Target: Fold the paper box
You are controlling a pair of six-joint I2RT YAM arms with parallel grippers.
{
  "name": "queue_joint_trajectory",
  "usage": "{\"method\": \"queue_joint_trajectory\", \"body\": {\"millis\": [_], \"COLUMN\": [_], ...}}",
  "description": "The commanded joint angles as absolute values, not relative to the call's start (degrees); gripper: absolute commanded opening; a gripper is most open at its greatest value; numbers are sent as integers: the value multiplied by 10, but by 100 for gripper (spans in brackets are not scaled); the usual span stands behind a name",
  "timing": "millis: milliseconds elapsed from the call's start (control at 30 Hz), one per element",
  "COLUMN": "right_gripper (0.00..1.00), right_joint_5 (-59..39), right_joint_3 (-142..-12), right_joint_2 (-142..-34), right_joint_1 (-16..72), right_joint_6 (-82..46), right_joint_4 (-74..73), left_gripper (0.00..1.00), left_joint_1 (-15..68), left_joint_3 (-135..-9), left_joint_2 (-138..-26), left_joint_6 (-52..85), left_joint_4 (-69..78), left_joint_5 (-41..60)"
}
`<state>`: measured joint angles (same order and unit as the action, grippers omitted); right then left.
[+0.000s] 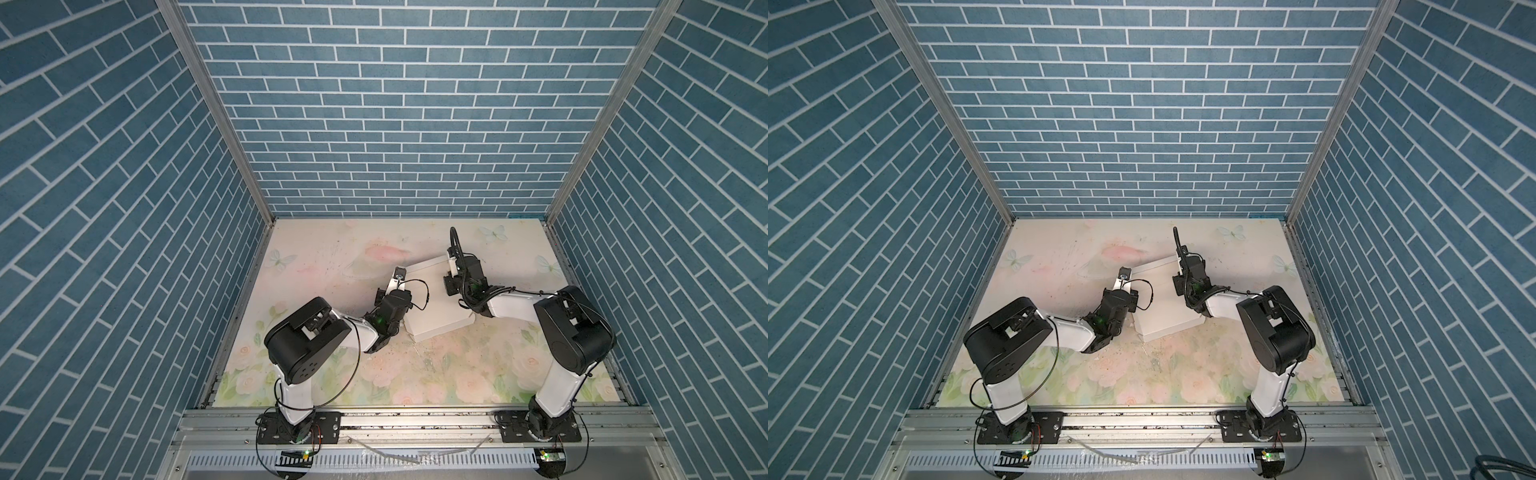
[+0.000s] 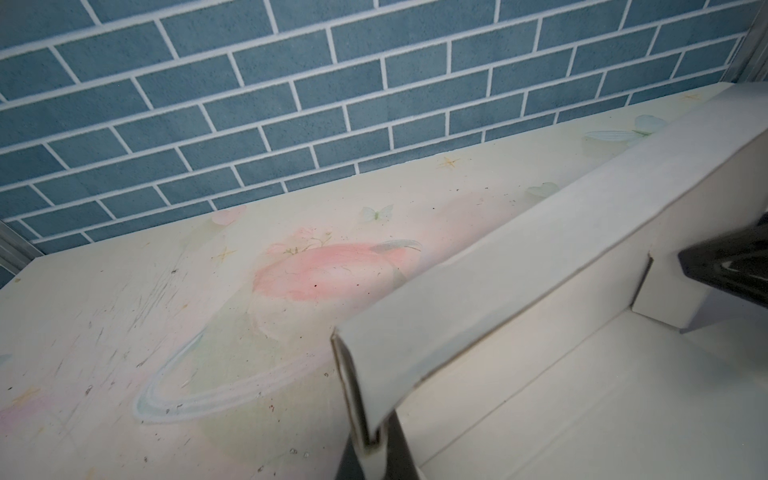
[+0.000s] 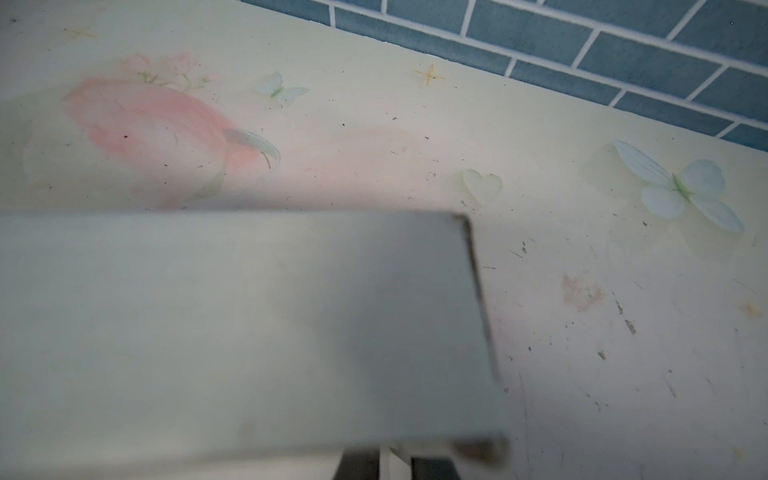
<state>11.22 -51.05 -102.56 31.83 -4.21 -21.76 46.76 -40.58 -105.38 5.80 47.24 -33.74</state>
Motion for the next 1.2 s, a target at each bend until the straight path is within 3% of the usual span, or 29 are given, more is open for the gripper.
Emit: {"method": "queue_joint_trajectory", "body": {"millis": [0,300,600,700,967,1167], "right_gripper": [16,0,0,11,19,19], "right_joint_5": [94,97,88,83,75,91], "right_joint_3": [-528,-535,-550,-548,-529,-507], "right_joint_2": [-1040,-1048,-1045,-1045,-1044,-1041], "right_joint_1": [326,325,325,325,325,325], "right_joint_6": [-36,-33,-27,-31,-32,-35], "right_joint_4": [-255,-246,-206,-209,-271,-315], "left_gripper": [0,0,0,0,0,0], "left_joint_1": [471,469,463,463,462,459], "left_joint_3": [-388,-389,-388,-385,-379,-376], "left_joint_2": [-1094,-1096,-1088,-1086,-1087,-1090], "left_joint_6": [45,47,51,55,53,54], "left_joint_4": [358,361,357,361,369,379], "left_joint_5": [-268,-266,-265,-262,-254,-244]}}
